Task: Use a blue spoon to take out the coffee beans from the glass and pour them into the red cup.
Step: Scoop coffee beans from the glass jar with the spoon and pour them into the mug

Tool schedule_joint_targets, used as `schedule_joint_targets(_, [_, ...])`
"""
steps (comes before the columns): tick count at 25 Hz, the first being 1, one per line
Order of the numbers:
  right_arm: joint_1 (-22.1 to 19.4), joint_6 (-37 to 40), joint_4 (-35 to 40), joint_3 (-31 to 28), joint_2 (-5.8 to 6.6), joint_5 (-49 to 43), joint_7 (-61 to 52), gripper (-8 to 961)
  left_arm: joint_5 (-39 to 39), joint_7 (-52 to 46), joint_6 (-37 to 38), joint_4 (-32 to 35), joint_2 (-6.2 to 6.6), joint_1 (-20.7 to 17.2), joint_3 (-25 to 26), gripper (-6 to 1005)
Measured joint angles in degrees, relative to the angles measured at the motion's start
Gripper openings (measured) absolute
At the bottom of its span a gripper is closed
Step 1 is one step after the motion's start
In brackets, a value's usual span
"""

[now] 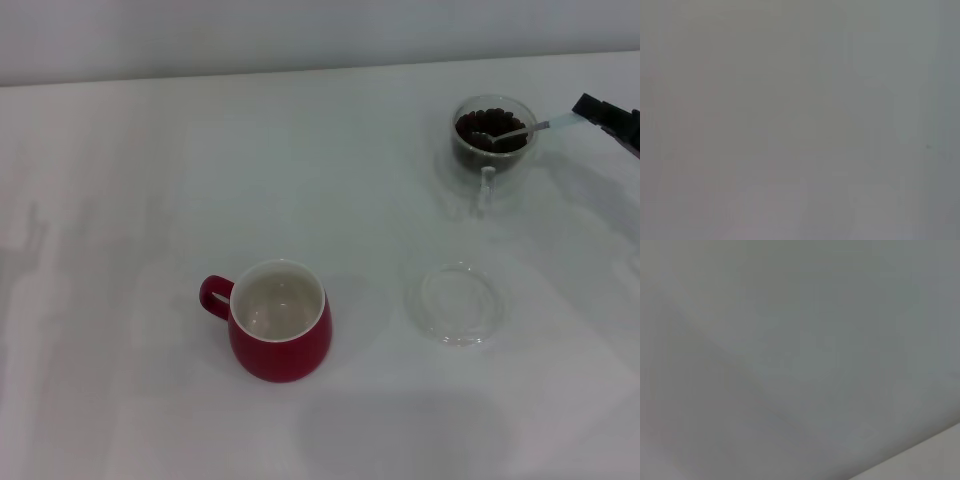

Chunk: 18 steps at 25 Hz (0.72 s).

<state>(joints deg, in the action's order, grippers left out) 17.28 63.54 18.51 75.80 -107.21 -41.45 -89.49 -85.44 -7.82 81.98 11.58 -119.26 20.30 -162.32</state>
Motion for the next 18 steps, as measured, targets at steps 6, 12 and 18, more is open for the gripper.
schedule_joint_targets(6, [0.0, 0.0, 0.0, -0.3, 0.16, 0.0, -1.7, 147, 0.0, 0.0, 0.0, 0.0, 0.00, 0.0, 0.0, 775])
schedule_joint_targets(12, [-0.1, -0.4, -0.1, -0.3, 0.90, 0.0, -5.0, 147, 0.2, 0.0, 0.0, 0.0, -0.06, -0.2, 0.0, 775])
schedule_joint_targets(18, [0.0, -0.7, -0.4, -0.3, 1.01, 0.0, -6.5, 147, 0.3, -0.1, 0.0, 0.0, -0.09, -0.3, 0.0, 774])
